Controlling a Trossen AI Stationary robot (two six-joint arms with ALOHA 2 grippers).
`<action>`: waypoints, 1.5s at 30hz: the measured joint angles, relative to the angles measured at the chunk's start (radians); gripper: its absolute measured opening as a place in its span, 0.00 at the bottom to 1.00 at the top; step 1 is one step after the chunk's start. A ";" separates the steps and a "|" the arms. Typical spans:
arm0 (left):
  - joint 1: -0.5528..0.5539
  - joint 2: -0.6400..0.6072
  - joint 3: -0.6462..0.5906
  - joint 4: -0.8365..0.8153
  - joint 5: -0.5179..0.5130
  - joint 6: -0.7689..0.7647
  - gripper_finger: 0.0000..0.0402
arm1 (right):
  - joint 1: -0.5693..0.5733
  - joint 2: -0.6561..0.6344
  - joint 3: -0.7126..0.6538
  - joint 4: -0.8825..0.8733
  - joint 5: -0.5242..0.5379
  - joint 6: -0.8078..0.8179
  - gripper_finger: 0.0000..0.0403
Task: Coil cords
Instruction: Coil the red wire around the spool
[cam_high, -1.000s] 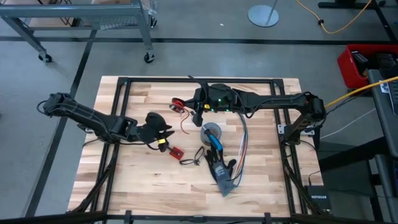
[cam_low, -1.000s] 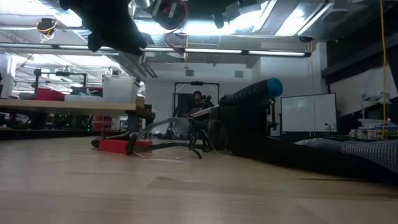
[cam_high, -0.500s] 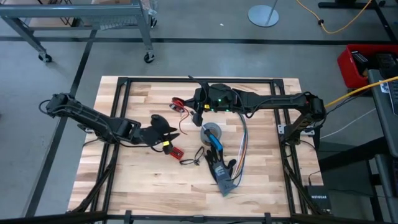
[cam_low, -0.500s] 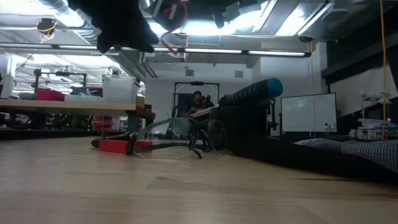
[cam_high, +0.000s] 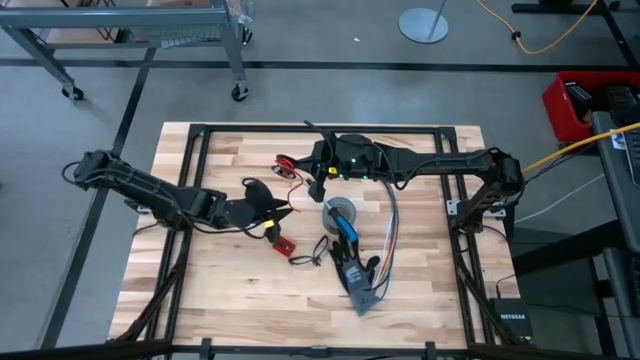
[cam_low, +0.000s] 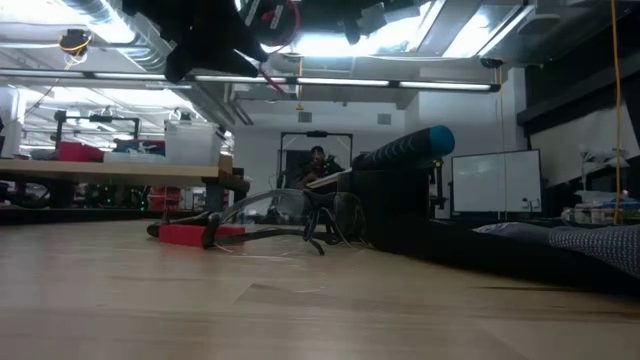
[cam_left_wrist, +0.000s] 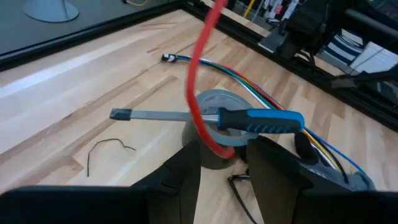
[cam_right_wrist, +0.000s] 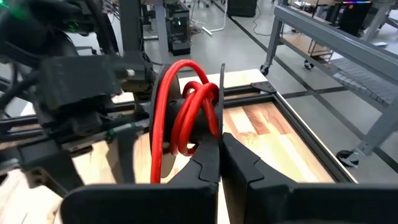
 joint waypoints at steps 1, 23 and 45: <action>0.006 0.000 0.000 0.002 0.000 0.000 0.31 | 0.000 0.000 0.000 0.007 -0.008 0.000 0.01; 0.025 -0.001 0.000 -0.073 -0.001 -0.001 0.03 | 0.000 0.000 0.000 -0.004 -0.052 0.001 0.01; 0.037 -0.083 0.000 -0.331 -0.085 -0.130 0.00 | 0.007 0.009 0.000 -0.268 -0.223 0.031 0.01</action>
